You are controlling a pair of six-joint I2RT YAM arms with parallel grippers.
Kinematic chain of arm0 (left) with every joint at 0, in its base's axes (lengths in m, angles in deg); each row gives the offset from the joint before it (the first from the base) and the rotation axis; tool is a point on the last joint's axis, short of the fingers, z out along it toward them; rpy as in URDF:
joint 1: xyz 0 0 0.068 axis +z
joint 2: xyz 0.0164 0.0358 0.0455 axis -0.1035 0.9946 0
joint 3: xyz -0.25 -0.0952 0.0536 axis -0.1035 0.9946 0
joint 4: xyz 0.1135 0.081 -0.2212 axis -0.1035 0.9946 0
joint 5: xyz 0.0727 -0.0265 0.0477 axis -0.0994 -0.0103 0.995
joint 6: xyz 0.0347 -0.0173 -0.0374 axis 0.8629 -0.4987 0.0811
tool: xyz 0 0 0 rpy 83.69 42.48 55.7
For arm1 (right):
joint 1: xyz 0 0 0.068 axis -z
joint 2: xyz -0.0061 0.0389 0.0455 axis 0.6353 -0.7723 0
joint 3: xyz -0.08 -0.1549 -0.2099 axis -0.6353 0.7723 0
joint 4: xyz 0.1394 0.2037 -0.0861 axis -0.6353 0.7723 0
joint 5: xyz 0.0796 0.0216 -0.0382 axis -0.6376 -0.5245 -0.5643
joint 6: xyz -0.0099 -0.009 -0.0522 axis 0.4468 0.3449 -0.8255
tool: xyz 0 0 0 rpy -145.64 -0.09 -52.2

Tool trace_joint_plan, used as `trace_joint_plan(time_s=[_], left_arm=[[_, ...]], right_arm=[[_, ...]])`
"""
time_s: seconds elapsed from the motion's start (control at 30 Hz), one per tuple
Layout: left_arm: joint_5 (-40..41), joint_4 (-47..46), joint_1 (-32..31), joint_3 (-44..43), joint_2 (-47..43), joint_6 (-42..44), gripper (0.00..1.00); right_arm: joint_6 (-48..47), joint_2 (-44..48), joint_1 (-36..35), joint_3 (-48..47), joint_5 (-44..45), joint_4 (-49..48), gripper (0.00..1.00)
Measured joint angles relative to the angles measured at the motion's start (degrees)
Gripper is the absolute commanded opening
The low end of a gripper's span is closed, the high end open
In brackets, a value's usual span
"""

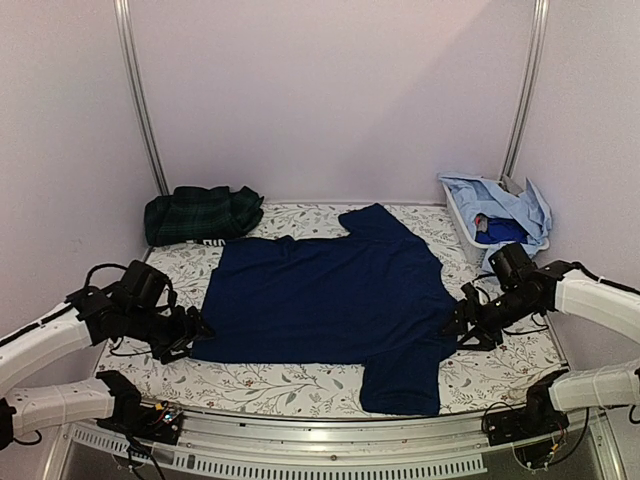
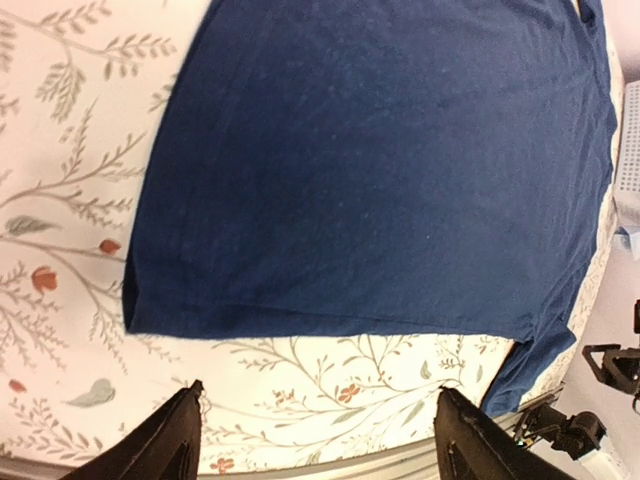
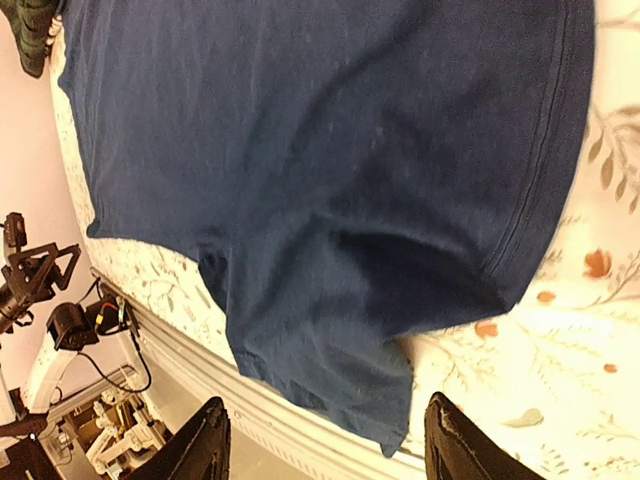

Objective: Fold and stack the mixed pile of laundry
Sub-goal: Pick up the flattened T-shirt from the center of the board.

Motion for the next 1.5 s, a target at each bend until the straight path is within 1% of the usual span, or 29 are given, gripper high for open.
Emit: trace_joint_plan(time_s=[0.07, 0.17, 0.23, 0.3, 0.4, 0.47, 0.57, 0.7, 0.77, 0.87, 0.97, 1.03, 1.17, 1.33, 1.5], left_arm=[[0.0, 2.5, 0.1, 0.0, -1.7, -2.7, 0.80], [0.1, 4.6, 0.5, 0.0, -1.7, -5.4, 0.79], [0.3, 6.3, 0.9, -0.4, -0.2, -6.5, 0.75], [0.7, 7.9, 1.3, -1.2, 1.9, -7.3, 0.73], [1.2, 9.6, 2.0, -2.2, 4.5, -8.0, 0.69], [1.6, 10.2, 2.4, -2.5, 5.6, -8.4, 0.67], [1.9, 10.8, 3.0, -2.6, 6.9, -9.0, 0.64], [2.1, 11.2, 3.3, -2.6, 7.4, -9.8, 0.62], [2.2, 11.2, 3.4, -2.6, 7.4, -9.9, 0.61], [2.4, 11.2, 3.6, -2.6, 7.4, -10.3, 0.60], [2.6, 11.1, 3.8, -2.6, 7.9, -10.3, 0.59], [2.7, 11.1, 3.9, -2.6, 8.8, -10.3, 0.58], [3.2, 11.1, 4.1, -2.6, 10.8, -9.6, 0.56], [3.3, 11.1, 5.0, -2.8, 13.5, -8.7, 0.56], [3.5, 11.2, 6.2, -3.8, 15.3, -7.9, 0.56]], right_arm=[[1.8, 1.6, -2.4, 1.8, -0.7, 0.5, 0.61], [4.7, 1.7, -6.9, 4.8, -1.0, 1.1, 0.58], [7.1, 1.5, -11.6, 6.0, -1.0, 1.6, 0.58], [9.2, 1.2, -16.5, 6.6, -1.1, 1.6, 0.58], [12.2, 0.3, -22.9, 6.9, -1.1, 1.5, 0.54], [13.9, -0.5, -25.7, 7.2, -0.7, 1.4, 0.53], [15.6, -3.0, -28.2, 7.6, 0.2, 0.9, 0.51], [16.9, -7.1, -30.0, 8.3, 1.5, -1.3, 0.48], [17.5, -8.5, -30.0, 8.0, 1.7, -2.8, 0.44], [18.3, -9.9, -30.3, 7.4, 1.6, -3.4, 0.40], [19.4, -10.6, -30.4, 7.3, 1.4, -4.0, 0.29], [19.5, -11.0, -30.4, 7.3, 1.6, -4.1, 0.17], [19.9, -11.6, -30.7, 7.2, 2.3, -3.9, 0.01], [19.8, -11.1, -30.7, 6.1, 3.9, -3.2, 0.00], [19.8, -8.2, -30.6, 3.3, 5.2, -1.8, 0.00]])
